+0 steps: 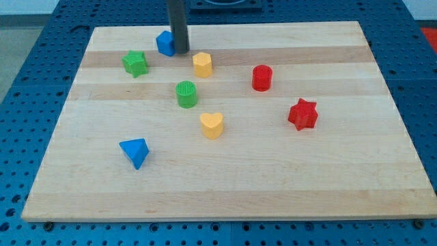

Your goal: Move the blue cube vertical to the green star

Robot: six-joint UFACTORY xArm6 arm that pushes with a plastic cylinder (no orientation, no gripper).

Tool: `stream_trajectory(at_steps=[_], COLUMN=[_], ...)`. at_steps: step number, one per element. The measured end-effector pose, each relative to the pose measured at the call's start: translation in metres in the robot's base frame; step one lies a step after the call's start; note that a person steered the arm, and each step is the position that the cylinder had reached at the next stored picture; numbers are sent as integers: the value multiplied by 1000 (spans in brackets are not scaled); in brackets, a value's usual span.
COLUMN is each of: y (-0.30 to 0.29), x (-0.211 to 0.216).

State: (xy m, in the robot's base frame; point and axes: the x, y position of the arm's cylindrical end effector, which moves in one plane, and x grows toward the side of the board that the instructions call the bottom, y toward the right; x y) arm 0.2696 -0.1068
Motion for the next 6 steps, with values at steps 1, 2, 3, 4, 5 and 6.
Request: stream_trajectory(at_steps=[1, 2, 3, 4, 5, 6], y=[-5, 18, 18, -9, -55, -72], x=[0, -6, -10, -16, -16, -16])
